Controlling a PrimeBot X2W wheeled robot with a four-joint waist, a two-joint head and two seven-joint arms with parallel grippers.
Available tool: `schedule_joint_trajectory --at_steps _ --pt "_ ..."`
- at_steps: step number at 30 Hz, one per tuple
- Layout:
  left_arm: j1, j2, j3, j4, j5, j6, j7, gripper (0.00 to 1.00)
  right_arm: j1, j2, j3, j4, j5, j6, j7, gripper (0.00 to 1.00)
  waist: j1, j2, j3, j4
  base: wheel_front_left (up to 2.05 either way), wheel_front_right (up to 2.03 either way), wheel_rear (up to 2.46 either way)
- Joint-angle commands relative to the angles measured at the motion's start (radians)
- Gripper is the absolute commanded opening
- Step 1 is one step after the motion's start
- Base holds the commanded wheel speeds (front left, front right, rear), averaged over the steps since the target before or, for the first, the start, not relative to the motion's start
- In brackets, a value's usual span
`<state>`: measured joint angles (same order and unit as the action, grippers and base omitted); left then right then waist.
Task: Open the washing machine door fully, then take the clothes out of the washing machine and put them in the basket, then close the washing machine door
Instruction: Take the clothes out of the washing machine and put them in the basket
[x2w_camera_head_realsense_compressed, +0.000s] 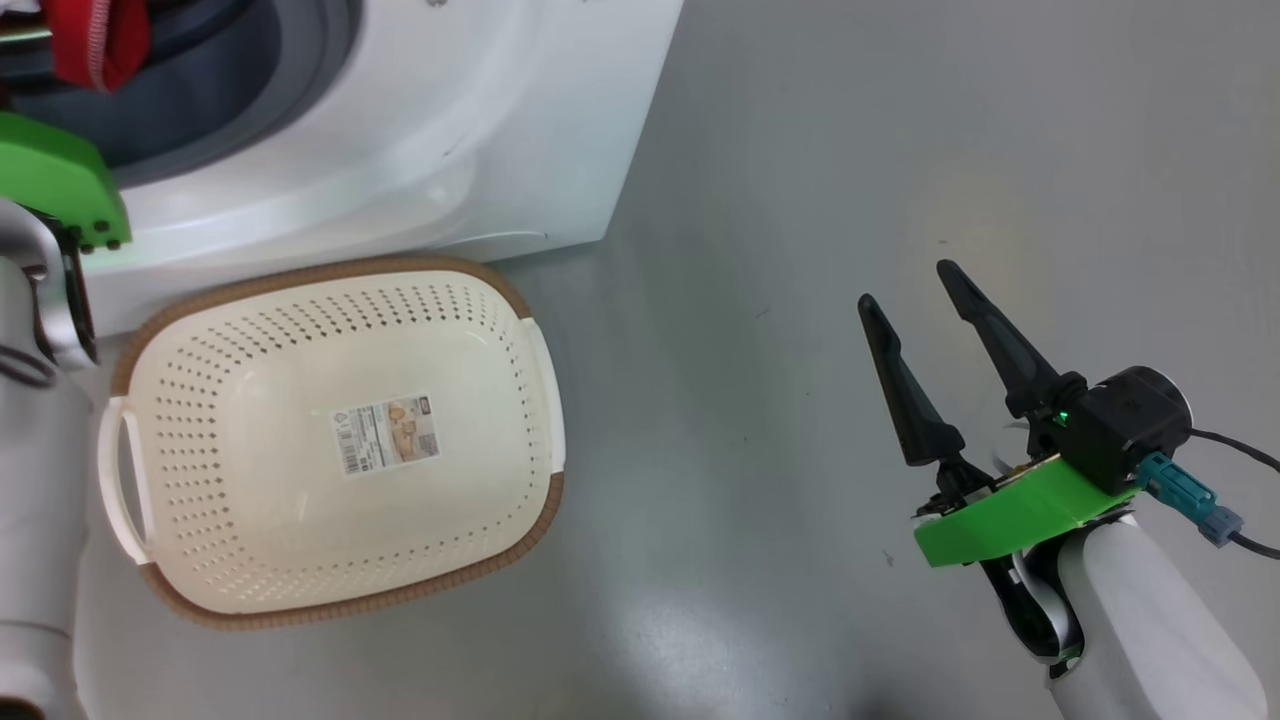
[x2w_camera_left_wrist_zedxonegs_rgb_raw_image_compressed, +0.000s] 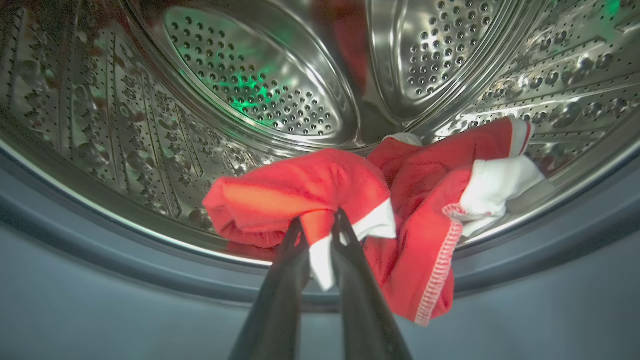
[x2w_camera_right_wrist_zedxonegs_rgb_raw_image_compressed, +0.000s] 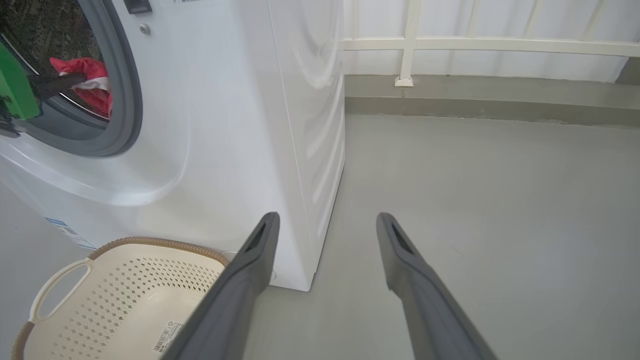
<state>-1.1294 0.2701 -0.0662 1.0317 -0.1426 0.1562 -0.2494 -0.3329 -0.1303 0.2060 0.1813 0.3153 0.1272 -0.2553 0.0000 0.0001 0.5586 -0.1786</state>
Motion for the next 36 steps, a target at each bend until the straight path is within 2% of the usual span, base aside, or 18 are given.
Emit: schedule_joint_trajectory --at_steps 1,7,15,36 --pt "0.033 0.049 0.015 -0.066 -0.006 -0.004 -0.012 0.0 0.001 -0.01 0.013 -0.025 -0.003 0.003 -0.006 1.0 0.0 -0.0001 -0.009 0.006 0.0 0.0 0.0" --pt "0.157 0.058 0.017 -0.256 0.004 0.002 -0.012 0.0 0.007 -0.007 0.011 -0.021 -0.006 0.003 -0.006 1.0 0.0 -0.0001 -0.042 0.012 0.0 0.0 0.0" --pt "0.34 0.049 0.032 -0.476 0.002 0.034 -0.012 0.0 0.03 -0.005 0.004 -0.011 -0.011 0.003 -0.006 1.0 0.0 -0.0001 -0.108 0.02 0.0 0.0 0.0" --pt "0.722 -0.012 0.023 -0.885 -0.051 0.076 0.02 0.0 0.082 0.022 -0.009 0.013 -0.011 0.003 -0.006 1.0 0.0 -0.0001 -0.275 0.057 0.0 0.0 0.0"
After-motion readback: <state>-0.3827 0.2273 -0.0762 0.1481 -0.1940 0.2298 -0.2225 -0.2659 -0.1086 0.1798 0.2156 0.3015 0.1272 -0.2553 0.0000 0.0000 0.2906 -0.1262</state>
